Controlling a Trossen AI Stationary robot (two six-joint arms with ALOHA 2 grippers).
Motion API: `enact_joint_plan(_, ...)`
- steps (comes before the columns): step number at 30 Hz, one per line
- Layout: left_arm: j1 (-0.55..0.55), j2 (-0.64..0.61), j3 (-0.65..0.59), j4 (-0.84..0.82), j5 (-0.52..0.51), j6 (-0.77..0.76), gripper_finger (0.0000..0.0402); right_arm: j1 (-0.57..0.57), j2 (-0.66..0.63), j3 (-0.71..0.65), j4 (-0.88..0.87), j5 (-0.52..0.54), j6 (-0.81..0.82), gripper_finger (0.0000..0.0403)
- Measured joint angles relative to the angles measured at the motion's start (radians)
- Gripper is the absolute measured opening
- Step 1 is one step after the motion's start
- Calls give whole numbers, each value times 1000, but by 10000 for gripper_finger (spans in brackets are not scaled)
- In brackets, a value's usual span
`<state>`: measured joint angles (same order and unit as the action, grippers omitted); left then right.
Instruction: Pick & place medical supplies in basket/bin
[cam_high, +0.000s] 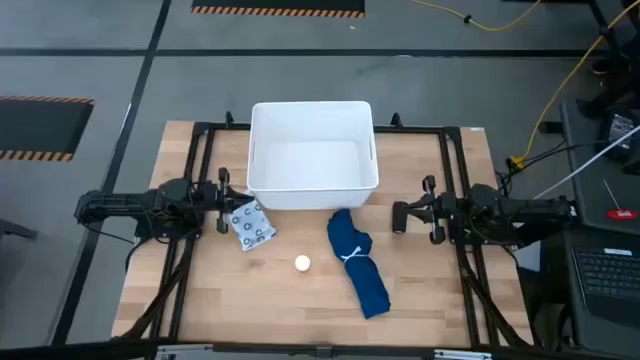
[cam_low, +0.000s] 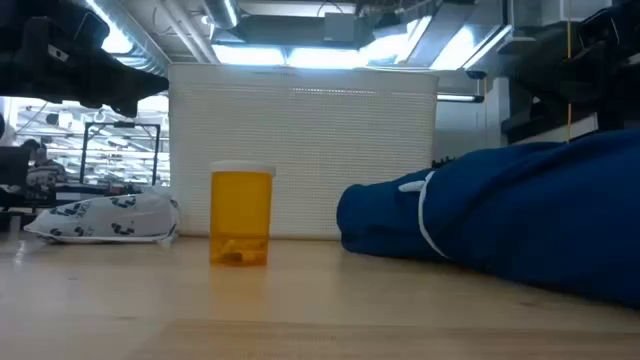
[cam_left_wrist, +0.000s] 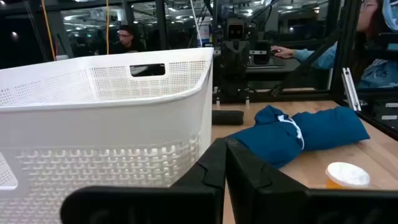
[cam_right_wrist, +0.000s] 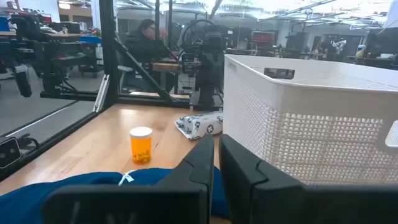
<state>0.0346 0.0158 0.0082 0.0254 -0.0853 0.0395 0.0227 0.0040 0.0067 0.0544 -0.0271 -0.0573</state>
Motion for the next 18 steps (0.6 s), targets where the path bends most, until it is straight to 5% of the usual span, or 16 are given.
enact_joint_plan(18, 0, 0, 0, 0, 0, 0, 6, 0, 0, 0, 0, 0, 0, 30)
